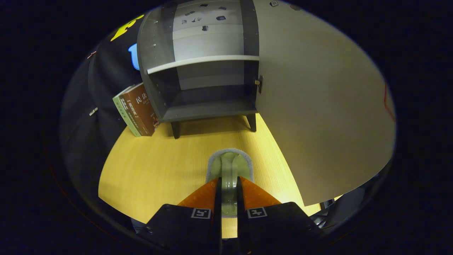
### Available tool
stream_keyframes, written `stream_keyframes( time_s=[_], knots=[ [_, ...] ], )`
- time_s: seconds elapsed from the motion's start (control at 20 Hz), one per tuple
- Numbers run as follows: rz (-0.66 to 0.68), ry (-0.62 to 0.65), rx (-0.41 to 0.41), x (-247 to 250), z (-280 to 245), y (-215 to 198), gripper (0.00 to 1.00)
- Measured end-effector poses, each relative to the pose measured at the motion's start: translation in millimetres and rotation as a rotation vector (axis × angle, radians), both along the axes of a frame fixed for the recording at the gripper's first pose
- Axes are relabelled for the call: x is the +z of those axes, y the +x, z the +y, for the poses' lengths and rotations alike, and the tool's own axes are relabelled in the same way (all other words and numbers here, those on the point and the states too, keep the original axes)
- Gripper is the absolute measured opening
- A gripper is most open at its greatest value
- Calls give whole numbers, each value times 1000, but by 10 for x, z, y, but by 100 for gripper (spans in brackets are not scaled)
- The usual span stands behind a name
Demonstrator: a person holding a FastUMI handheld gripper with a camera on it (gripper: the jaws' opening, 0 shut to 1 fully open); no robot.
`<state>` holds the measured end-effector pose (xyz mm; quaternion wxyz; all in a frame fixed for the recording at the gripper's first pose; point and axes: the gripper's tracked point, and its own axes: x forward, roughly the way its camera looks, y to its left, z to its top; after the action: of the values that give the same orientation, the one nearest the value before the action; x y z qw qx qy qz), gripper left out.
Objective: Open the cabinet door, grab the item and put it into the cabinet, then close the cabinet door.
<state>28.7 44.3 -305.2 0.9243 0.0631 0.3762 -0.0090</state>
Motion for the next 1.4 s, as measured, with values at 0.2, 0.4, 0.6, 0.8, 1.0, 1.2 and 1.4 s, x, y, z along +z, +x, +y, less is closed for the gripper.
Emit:
stream_keyframes(
  time_s=[0.2, 0.4, 0.6, 0.8, 1.0, 1.2, 1.4],
  knots=[
    [-63, 21, 27, 658, 82, 210, 22],
    [-140, 74, 33, 1314, 201, 582, 22],
    [-226, 91, 45, 1871, 278, 1013, 22],
    [-291, 85, 50, 2253, 328, 1489, 22],
    [-315, 111, 41, 2510, 428, 1972, 22],
    [-312, 104, 11, 2481, 464, 2551, 22],
    [-291, 75, -9, 2214, 460, 3093, 22]
  ],
)
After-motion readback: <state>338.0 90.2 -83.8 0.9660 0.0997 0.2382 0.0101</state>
